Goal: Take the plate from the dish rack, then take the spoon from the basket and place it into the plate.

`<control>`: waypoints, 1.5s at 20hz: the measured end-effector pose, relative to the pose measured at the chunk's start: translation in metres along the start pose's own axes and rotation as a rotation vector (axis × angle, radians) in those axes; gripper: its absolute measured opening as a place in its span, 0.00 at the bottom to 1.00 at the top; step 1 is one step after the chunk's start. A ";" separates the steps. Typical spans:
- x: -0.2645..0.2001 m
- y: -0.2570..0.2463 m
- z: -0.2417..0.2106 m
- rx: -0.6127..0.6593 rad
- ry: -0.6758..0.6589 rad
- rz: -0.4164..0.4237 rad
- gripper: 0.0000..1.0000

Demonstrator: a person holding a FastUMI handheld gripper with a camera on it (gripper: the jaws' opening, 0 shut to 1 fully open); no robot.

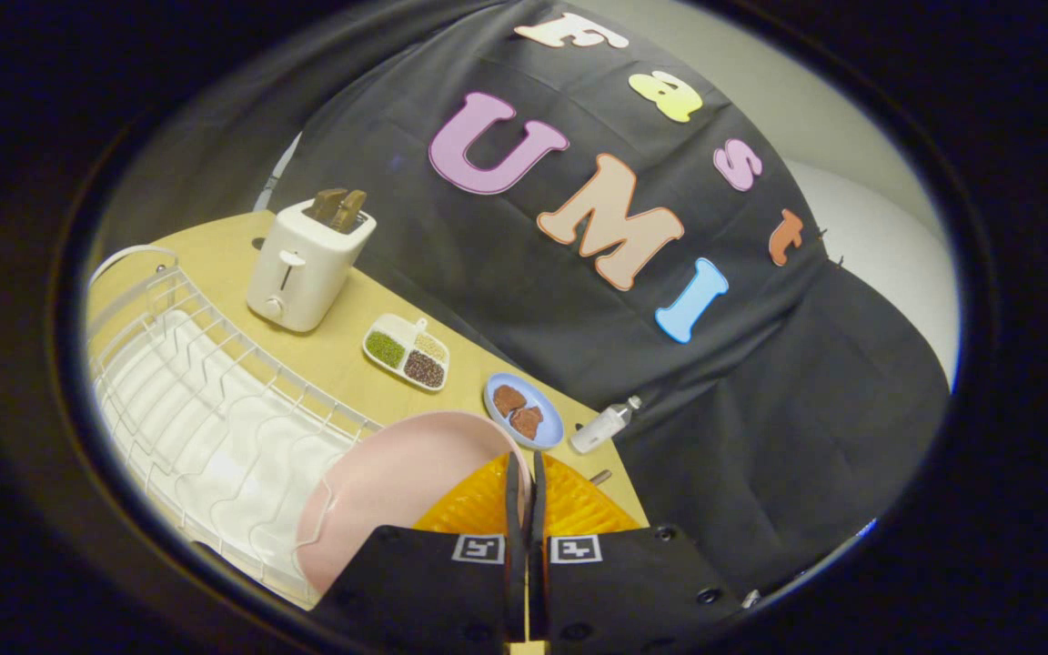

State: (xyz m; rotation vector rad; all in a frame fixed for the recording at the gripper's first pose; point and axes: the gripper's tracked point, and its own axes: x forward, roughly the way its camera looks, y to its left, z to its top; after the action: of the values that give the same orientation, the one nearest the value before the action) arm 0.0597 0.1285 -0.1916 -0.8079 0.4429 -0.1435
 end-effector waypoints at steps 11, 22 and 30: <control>0.001 -0.038 0.049 -0.027 -0.096 -0.036 0.04; -0.025 -0.130 -0.006 0.109 -0.081 -0.021 0.04; -0.023 -0.172 -0.083 0.279 0.000 0.056 0.04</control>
State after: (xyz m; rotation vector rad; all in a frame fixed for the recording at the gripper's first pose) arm 0.0099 -0.0382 -0.1099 -0.5207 0.4338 -0.1490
